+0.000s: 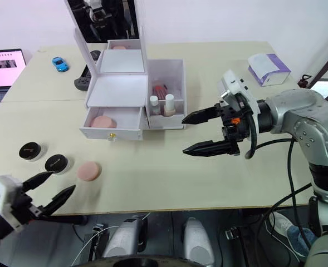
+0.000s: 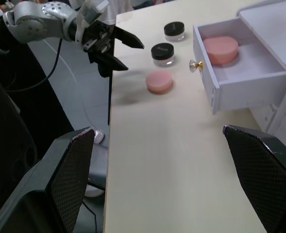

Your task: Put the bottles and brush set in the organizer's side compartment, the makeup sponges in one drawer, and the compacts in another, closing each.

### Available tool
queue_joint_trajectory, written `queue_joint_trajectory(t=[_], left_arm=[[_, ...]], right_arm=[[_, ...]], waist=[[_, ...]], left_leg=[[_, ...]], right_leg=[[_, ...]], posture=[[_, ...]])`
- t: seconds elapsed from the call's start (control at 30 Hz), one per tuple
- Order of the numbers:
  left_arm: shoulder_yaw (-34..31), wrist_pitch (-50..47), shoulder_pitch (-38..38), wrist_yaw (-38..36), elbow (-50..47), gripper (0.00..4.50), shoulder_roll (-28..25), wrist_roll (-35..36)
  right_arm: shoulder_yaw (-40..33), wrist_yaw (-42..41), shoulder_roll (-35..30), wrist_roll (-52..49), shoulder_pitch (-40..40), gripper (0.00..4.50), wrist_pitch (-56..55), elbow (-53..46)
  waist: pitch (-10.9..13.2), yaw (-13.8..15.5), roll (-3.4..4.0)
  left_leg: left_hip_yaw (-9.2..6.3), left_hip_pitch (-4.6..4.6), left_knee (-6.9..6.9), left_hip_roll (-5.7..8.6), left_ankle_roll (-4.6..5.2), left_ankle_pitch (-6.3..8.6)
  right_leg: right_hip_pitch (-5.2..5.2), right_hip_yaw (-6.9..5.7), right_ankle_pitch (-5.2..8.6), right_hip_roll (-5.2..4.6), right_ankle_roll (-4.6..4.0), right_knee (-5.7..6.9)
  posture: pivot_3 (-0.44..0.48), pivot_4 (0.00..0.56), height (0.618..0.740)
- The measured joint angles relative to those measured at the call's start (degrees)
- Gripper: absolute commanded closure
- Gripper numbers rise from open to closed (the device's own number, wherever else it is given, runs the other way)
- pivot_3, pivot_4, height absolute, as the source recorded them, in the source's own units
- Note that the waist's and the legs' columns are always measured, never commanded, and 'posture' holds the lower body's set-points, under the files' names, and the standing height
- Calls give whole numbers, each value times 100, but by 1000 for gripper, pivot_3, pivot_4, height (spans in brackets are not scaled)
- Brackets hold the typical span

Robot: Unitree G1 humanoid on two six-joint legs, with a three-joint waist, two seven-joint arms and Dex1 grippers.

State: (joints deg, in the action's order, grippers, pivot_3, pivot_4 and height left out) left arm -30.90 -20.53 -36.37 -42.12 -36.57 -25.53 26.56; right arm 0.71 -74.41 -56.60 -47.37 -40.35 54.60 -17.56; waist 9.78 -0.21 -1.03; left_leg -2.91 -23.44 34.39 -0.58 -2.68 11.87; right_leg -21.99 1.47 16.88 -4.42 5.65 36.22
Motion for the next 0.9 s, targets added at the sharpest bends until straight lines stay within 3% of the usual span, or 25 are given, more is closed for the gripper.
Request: queue_joint_trajectory(t=[0.2, 0.4, 0.77, 0.9], left_arm=[[937, 589, 105, 681, 247, 42, 604, -845], [1481, 762, 564, 1206, 865, 42, 838, -1325], [1810, 969, 1152, 1441, 1326, 42, 808, -1393], [1914, 1029, 1171, 1455, 1345, 1314, 774, -1403]], right_arm=[[73, -127, -138, 114, 1, 0, -41, 40], [80, -102, -193, 238, 17, 0, -71, 41], [53, 94, -256, 250, 104, 0, -33, -75], [47, 154, -256, 208, 116, 0, -22, -137]], waist=[[-2, -30, 2], [-2, -28, 2], [-11, 39, 17], [-11, 75, 17]], left_leg=[[-3, 0, 0, 8, 0, 0], [-5, 0, 1, 6, 1, 0], [-10, 2, 9, 7, 1, 0], [-10, 2, 10, 6, 1, 0]], right_leg=[[-1, -1, 0, 11, 0, 1], [-1, -2, -1, 20, 2, 3], [6, -4, -2, 21, 2, 5], [6, -4, -2, 21, 2, 5]], posture=[[0, 150, 740], [0, 150, 740], [0, 150, 740], [0, 150, 740]])
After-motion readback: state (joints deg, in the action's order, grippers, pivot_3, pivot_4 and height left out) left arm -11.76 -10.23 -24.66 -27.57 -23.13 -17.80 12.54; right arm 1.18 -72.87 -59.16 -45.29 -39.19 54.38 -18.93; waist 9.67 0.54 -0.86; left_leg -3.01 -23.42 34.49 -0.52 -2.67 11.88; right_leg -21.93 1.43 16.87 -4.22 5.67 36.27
